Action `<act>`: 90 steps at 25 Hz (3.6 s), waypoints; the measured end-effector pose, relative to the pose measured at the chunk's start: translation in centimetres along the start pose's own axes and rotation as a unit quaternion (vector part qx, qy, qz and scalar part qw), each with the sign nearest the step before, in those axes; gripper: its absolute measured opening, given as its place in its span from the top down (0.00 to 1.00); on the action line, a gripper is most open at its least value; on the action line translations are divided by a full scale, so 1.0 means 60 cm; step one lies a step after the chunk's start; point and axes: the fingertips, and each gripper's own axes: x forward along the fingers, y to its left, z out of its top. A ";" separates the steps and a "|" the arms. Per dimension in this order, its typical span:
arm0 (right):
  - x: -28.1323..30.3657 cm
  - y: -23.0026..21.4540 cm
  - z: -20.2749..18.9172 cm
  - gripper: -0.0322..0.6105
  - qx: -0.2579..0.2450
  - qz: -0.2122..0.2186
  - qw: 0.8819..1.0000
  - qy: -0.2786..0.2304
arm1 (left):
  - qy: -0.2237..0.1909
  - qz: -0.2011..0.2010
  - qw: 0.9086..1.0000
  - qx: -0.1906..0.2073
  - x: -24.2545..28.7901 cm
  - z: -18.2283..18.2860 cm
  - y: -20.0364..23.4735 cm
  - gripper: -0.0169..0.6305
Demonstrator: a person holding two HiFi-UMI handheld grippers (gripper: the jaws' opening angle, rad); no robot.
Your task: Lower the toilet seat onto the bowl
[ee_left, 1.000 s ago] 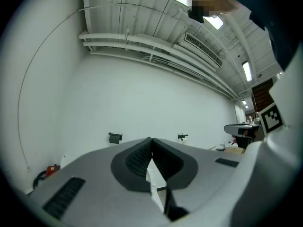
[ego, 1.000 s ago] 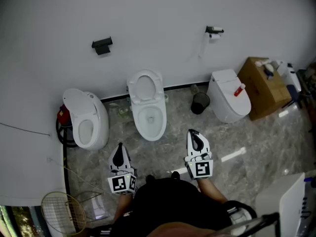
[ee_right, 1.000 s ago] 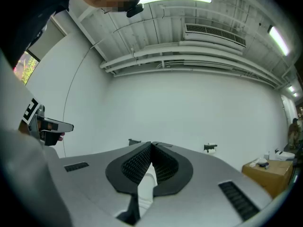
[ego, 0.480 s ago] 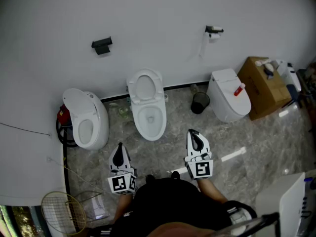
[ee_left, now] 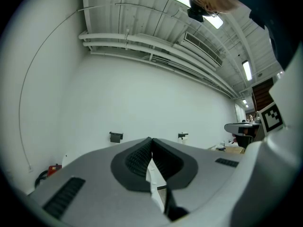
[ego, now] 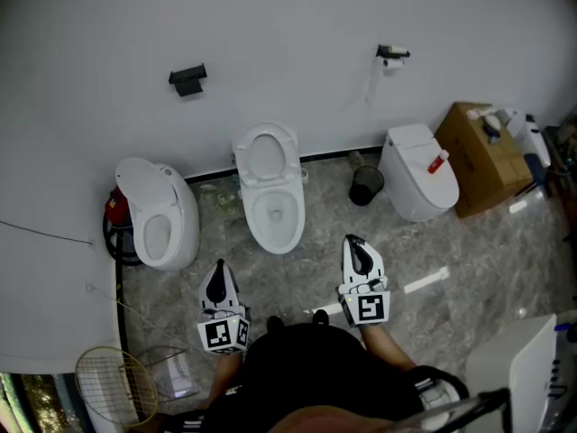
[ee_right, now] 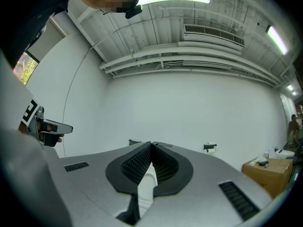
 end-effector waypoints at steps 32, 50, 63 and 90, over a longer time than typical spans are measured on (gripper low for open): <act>0.017 0.003 -0.002 0.62 0.000 -0.005 1.000 0.008 | -0.010 -0.006 1.000 0.027 0.021 0.002 0.010 0.58; 0.026 0.036 -0.004 0.31 0.005 0.009 1.000 0.016 | 0.005 -0.011 0.998 0.063 0.017 0.007 0.024 0.19; 0.024 0.086 -0.008 0.31 -0.022 -0.023 0.999 0.025 | 0.019 -0.042 0.998 0.047 0.022 -0.012 0.094 0.18; 0.439 -0.108 -0.095 0.31 0.000 0.036 0.999 0.026 | 0.041 -0.033 0.997 0.051 0.481 -0.040 0.060 0.18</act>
